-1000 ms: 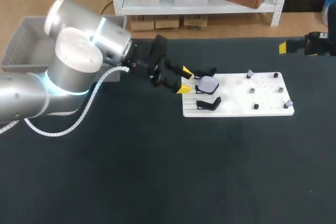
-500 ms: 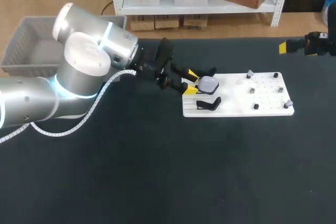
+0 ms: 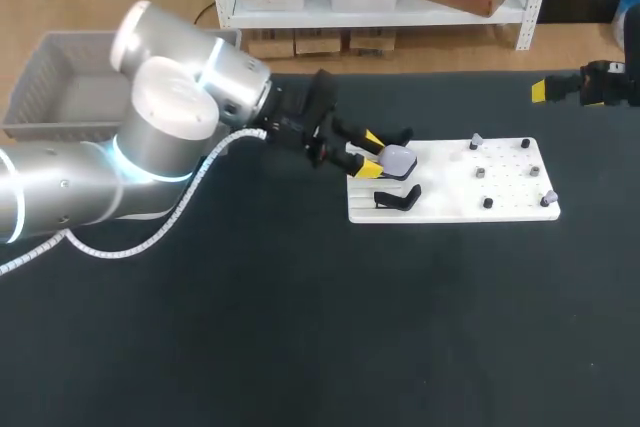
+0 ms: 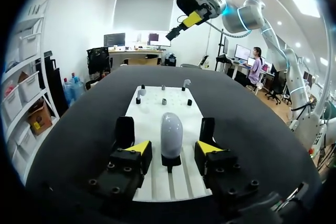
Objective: Pick up each earbud case from the left stands, insert the matching earbuds, close the lid, and place the case in the box.
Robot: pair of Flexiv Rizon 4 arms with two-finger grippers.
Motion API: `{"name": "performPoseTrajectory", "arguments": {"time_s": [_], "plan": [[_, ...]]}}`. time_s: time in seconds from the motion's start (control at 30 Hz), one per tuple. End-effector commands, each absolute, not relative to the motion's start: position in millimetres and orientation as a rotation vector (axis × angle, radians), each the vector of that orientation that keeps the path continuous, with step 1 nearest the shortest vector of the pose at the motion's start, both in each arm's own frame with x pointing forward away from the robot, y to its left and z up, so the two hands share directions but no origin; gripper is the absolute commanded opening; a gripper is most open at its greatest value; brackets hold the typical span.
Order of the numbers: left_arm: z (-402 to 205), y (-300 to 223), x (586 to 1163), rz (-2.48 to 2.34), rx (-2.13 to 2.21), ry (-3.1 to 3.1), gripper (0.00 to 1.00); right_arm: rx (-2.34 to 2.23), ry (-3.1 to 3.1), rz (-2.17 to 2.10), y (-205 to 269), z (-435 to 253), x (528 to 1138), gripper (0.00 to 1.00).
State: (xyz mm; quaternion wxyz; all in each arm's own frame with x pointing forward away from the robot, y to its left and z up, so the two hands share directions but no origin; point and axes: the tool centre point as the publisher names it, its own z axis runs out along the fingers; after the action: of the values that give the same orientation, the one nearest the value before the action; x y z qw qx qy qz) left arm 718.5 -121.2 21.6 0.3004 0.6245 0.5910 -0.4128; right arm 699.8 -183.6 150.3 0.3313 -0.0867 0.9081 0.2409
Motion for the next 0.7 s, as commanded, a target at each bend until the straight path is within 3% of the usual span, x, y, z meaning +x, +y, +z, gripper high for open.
{"name": "performPoseTrajectory", "arguments": {"time_s": [0.03, 0.7], "plan": [[18.0, -125.7, 722.7, -1.107, 1.667, 1.564, 0.51, -0.230, 2.373, 0.635, -184.7, 149.9, 699.9, 1.00], [15.9, -129.9, 718.2, -1.085, 1.648, 1.550, 0.47, -0.230, 2.373, 0.635, -184.7, 149.9, 699.9, 1.00]]}}
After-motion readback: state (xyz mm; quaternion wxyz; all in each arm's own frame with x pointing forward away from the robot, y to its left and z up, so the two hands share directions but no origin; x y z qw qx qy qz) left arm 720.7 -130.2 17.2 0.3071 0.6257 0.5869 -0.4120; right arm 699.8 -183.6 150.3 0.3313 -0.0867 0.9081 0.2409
